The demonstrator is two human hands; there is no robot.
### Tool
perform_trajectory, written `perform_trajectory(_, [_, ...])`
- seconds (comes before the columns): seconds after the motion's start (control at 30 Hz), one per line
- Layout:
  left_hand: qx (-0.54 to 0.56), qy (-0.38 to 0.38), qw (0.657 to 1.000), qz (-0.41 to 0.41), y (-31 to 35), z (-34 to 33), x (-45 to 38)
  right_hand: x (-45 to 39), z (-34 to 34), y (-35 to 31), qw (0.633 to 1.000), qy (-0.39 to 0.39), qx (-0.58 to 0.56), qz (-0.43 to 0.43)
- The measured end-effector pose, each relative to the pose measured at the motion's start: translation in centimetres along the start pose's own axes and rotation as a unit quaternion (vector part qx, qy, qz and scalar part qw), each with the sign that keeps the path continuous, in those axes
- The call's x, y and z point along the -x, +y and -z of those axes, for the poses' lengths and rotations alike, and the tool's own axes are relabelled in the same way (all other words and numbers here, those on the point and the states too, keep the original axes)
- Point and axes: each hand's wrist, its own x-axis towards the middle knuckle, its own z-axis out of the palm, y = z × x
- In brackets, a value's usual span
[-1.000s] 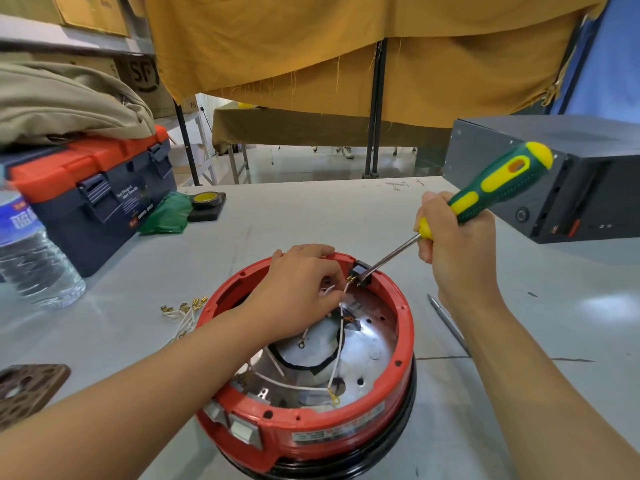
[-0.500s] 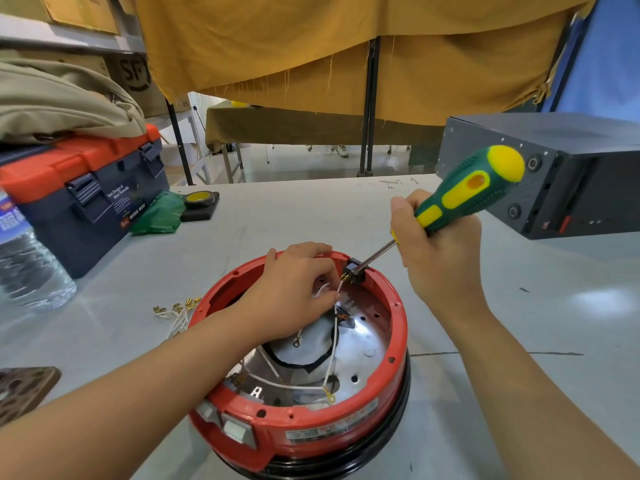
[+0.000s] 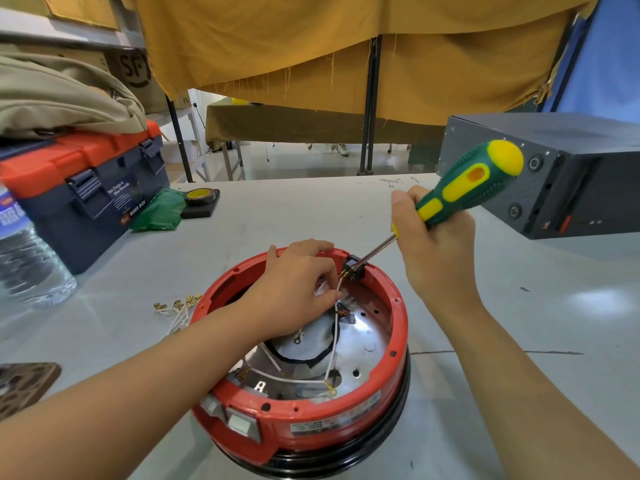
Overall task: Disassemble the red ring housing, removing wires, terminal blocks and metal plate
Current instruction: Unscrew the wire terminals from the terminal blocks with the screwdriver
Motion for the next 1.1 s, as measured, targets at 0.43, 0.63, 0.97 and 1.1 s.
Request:
perform_trajectory(0.43, [-0.025, -0.018, 0.999, 0.007, 0.0, -0.1, -0.2, -0.9, 1.0, 1.7, 0.975, 0.081, -0.083, -0.188])
perform_trajectory(0.63, [-0.032, -0.023, 0.999, 0.006, 0.1, -0.1, 0.0, -0.7, 1.0, 2.5, 0.967, 0.076, -0.101, -0.22])
perform_trajectory(0.97, [-0.029, -0.031, 0.999, 0.007, 0.2, 0.0, 0.1, -1.1, 1.6, 1.9, 0.968, 0.105, -0.127, -0.191])
perform_trajectory(1.1, [-0.025, -0.031, 0.999, 0.007, 0.2, 0.1, 0.1, -0.8, 1.3, 1.5, 0.982, 0.095, -0.089, -0.136])
